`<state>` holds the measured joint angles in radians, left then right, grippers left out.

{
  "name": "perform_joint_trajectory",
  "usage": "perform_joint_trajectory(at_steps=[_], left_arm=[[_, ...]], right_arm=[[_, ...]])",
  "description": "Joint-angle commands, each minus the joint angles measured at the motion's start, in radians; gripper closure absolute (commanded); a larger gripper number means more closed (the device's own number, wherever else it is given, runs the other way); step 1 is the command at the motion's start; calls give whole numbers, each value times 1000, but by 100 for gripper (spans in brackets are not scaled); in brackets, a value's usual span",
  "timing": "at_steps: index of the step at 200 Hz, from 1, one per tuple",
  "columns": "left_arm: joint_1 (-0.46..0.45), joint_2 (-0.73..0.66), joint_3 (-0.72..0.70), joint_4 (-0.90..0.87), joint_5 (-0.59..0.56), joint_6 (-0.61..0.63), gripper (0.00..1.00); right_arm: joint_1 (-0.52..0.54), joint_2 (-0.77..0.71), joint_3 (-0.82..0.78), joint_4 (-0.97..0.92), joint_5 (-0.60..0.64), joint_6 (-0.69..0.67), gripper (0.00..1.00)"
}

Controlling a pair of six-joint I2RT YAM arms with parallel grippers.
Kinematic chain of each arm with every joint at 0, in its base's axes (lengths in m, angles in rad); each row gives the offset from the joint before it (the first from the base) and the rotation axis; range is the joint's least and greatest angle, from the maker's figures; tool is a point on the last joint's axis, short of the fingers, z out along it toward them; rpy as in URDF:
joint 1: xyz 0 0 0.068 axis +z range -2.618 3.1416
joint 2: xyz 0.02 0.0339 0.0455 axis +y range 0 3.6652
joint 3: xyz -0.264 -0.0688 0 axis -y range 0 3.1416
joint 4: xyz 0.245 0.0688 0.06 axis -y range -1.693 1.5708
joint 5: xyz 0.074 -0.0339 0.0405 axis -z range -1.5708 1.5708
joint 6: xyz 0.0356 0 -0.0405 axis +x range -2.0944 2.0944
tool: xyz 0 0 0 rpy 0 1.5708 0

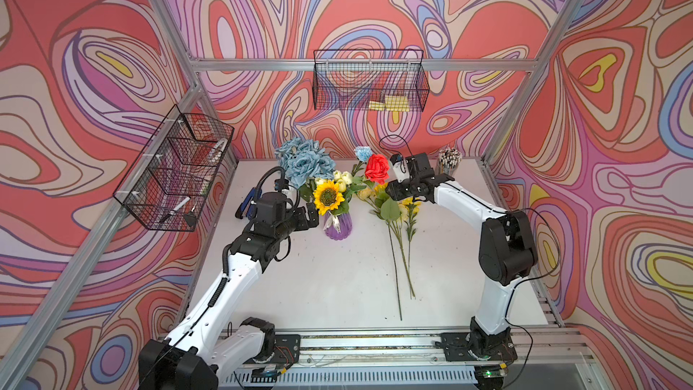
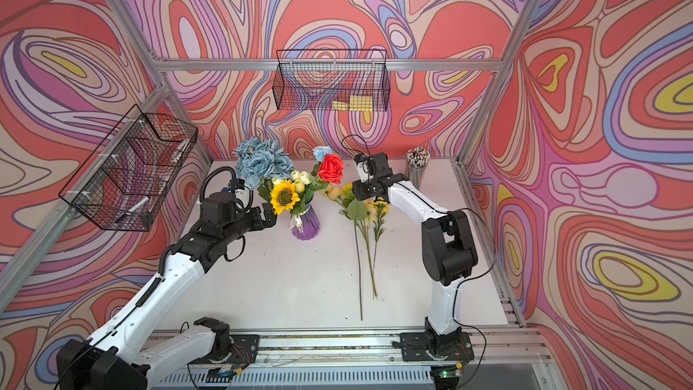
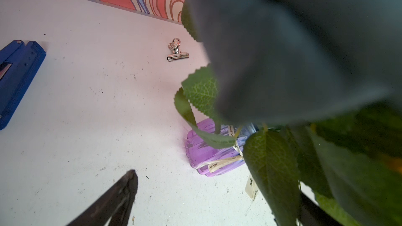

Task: Pick out yellow flowers from the vase
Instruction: Place the flower at the center of the board, then adjust the vase at the center of the board.

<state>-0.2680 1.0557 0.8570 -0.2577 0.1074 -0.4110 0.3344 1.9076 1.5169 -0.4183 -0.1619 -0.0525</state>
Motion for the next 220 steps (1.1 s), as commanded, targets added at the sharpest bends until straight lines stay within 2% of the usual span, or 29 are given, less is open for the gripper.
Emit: perform_joint_trajectory(at_steps=[1, 36, 61, 69, 88, 106, 127, 151, 190, 220], left_arm=[[5, -19, 6, 0, -20, 18, 5], [5, -14, 6, 0, -20, 18, 5], [5, -18, 6, 0, -18, 16, 5], [5, -23, 6, 0, -20, 15, 5], [4, -30, 0, 1, -24, 16, 5], [6, -28, -2, 3, -24, 15, 5], [7, -18, 4, 1, -19, 15, 5], [6, -10, 2, 5, -17, 12, 5], [6, -1, -1, 6, -13, 6, 5], [7, -9, -2, 1, -21, 8, 5]], right_arm=[[-5, -108, -34, 72, 42, 43, 47], [-5, -312, -112, 113, 88, 149, 39], [-2, -356, -144, 28, -42, 251, 39], [22, -360, -180, 15, -50, 258, 40], [146, -394, -308, 52, 69, 179, 38], [230, -390, -388, 84, 108, 163, 39], [267, -390, -470, 165, 119, 234, 39], [339, -377, -493, 208, 214, 258, 39], [395, -292, -497, 241, 256, 271, 41], [399, -315, -606, 366, 265, 327, 43]])
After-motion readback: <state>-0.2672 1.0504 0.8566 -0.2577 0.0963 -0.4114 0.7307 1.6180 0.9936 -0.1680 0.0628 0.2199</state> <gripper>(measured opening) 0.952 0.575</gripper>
